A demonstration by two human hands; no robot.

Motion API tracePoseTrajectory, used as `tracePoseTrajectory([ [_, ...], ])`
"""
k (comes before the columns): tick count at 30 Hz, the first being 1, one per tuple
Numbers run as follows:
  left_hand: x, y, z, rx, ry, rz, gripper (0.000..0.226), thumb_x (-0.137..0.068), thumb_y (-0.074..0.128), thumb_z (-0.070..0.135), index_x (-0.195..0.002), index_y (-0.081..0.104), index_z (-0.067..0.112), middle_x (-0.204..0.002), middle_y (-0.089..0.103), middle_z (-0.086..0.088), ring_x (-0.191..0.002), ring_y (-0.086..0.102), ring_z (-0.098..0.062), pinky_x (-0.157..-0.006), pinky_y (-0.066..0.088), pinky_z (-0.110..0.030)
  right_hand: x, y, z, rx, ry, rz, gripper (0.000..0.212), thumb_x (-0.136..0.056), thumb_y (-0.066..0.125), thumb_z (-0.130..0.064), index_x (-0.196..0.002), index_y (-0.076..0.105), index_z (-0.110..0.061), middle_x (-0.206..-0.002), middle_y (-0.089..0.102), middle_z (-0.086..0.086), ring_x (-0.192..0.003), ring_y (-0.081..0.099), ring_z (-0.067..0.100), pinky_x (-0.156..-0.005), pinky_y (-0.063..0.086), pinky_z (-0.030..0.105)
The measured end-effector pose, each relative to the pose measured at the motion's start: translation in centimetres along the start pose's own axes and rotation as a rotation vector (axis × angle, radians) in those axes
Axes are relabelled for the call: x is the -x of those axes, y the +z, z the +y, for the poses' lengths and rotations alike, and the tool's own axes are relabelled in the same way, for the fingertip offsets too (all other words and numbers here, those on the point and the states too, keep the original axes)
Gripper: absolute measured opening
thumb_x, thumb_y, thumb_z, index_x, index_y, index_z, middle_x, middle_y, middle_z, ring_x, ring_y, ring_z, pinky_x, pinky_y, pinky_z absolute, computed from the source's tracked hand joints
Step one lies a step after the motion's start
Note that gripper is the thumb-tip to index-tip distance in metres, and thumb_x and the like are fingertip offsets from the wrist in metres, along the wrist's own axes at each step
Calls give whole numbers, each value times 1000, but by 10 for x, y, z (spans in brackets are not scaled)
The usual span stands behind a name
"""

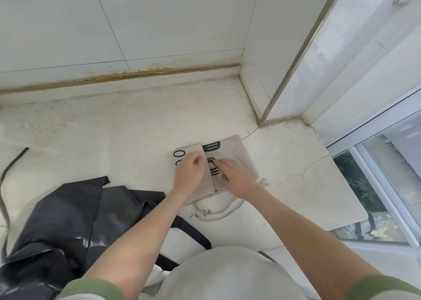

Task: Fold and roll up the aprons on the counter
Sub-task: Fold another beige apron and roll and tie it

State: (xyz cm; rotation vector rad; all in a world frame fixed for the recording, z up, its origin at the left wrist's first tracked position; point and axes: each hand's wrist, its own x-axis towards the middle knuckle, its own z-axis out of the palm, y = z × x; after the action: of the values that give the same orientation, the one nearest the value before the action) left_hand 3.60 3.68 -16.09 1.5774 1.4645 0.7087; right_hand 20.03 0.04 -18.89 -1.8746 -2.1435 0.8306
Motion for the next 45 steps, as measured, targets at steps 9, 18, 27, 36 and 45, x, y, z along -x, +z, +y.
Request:
tracePoseTrajectory([
  [9, -14, -30, -39, -5, -577, -41, 29, -81, 66, 38, -79, 52, 12, -79, 57, -1, -82, 58, -22, -64, 43, -29, -22, 15, -39, 212, -49, 131, 49, -85, 38, -8, -134, 46, -5, -119, 52, 11, -108, 49, 30, -85, 40, 34],
  [18, -16, -17, -4, 643, -582, -250, 38, -103, 30, 44, -102, 59, 19, -110, 58, -7, -102, 55, -20, -95, 47, -35, -30, -21, -58, -1057, 439, -24, 51, -98, 37, -53, -115, 65, -15, -104, 70, 3, -98, 65, 17, -91, 50, 32],
  [27, -21, 6, 8, 647, -690, -294, 57, -86, 72, 21, -130, 41, 2, -119, 61, -8, -96, 64, -16, -74, 54, -24, -19, -44, -32, -1417, 527, -119, 42, -92, 52, -29, -125, 58, -3, -117, 63, 21, -102, 62, 32, -89, 52, 42],
  [36, -13, -12, 23, 1127, -779, -293, 34, -89, 64, 22, -119, 62, 6, -100, 72, -13, -87, 69, -27, -76, 55, -40, -22, -44, -43, -1482, 470, -25, 27, -95, 45, -15, -118, 59, -13, -107, 67, 14, -90, 66, 29, -77, 55, 39],
  [45, -20, -17, 38, 1231, -698, -297, 59, -101, 28, 49, -129, 56, 5, -125, 63, -16, -111, 60, -29, -94, 46, -43, -34, -37, -54, -609, 361, 294, 30, -96, 51, -24, -125, 48, -15, -105, 50, 2, -102, 42, 18, -102, 34, 38],
])
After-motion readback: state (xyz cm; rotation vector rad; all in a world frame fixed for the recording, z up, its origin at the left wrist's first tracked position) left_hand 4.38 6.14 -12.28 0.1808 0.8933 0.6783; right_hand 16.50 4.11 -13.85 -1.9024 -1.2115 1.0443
